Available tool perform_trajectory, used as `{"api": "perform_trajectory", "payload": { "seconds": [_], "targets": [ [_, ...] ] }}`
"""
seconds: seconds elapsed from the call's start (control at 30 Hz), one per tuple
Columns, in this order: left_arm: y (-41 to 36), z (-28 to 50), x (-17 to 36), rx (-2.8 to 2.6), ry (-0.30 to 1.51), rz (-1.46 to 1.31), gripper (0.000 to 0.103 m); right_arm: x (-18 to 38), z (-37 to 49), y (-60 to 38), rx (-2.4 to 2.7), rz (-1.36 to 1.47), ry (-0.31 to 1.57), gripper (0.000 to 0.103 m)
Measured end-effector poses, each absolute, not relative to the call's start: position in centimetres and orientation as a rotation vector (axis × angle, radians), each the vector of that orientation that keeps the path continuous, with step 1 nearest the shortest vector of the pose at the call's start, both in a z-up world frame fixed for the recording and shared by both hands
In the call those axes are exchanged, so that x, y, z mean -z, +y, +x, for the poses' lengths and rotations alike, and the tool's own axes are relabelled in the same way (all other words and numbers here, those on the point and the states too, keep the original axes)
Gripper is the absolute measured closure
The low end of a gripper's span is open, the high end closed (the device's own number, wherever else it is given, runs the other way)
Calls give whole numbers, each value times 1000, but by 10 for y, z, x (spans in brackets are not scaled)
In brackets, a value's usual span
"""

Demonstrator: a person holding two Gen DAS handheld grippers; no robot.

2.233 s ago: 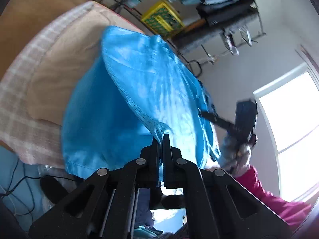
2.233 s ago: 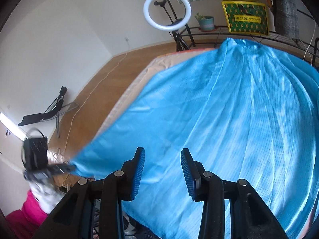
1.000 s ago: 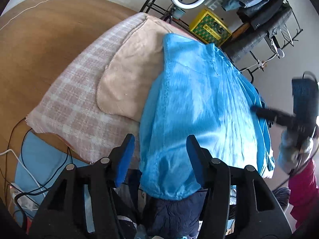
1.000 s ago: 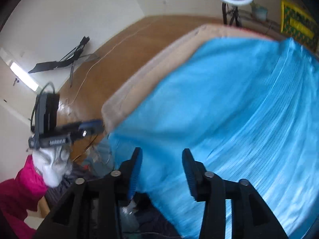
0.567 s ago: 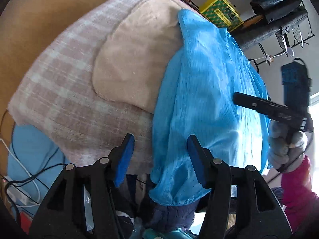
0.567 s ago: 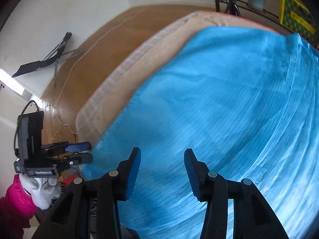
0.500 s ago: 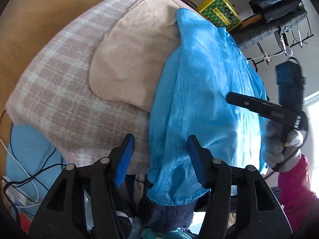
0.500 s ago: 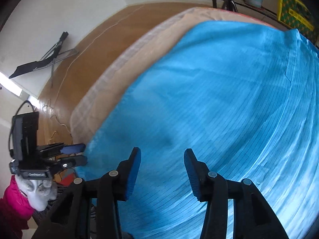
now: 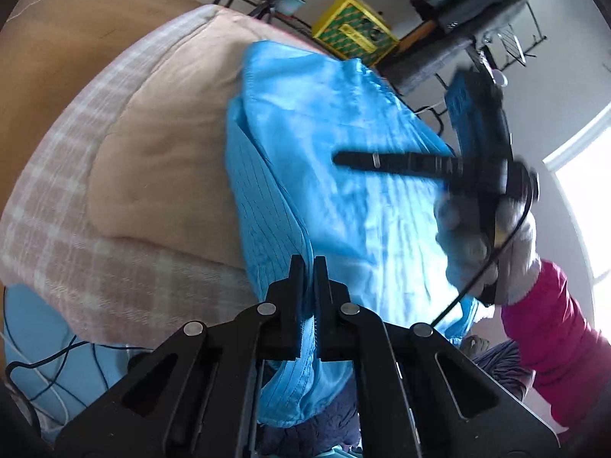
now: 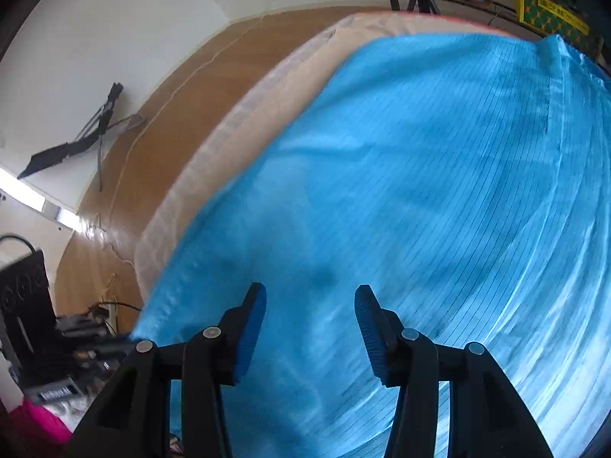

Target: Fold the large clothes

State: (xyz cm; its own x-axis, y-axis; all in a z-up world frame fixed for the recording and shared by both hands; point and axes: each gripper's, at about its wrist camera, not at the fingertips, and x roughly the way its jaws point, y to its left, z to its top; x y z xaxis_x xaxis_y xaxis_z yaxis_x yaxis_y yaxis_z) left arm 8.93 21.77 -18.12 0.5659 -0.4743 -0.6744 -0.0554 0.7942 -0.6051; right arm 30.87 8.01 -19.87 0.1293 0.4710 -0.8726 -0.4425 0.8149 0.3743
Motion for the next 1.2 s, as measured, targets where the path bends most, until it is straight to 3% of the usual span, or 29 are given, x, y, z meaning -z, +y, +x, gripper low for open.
{"api": "perform_trajectory", "payload": {
  "seconds": [0.23, 0.6, 0.67, 0.7, 0.83, 1.2],
  "targets": [
    [203, 89, 169, 298, 932, -561, 101, 170, 333, 117, -684, -14, 1249, 38],
    [194, 94, 169, 315, 936, -523, 102, 201, 361, 186, -577, -188, 1362, 38],
    [190, 94, 168, 319, 936, -512, 102, 211, 363, 186, -558, -217, 1383, 56],
    [189, 94, 168, 318, 937, -507, 102, 215, 364, 185, -550, -222, 1393, 71],
    [183, 94, 165, 328, 937, -496, 103, 218, 366, 169, -538, -163, 1375, 100],
    [134, 98, 138, 412, 909, -381, 103, 179, 348, 86, -579, 145, 1222, 103]
  ]
}}
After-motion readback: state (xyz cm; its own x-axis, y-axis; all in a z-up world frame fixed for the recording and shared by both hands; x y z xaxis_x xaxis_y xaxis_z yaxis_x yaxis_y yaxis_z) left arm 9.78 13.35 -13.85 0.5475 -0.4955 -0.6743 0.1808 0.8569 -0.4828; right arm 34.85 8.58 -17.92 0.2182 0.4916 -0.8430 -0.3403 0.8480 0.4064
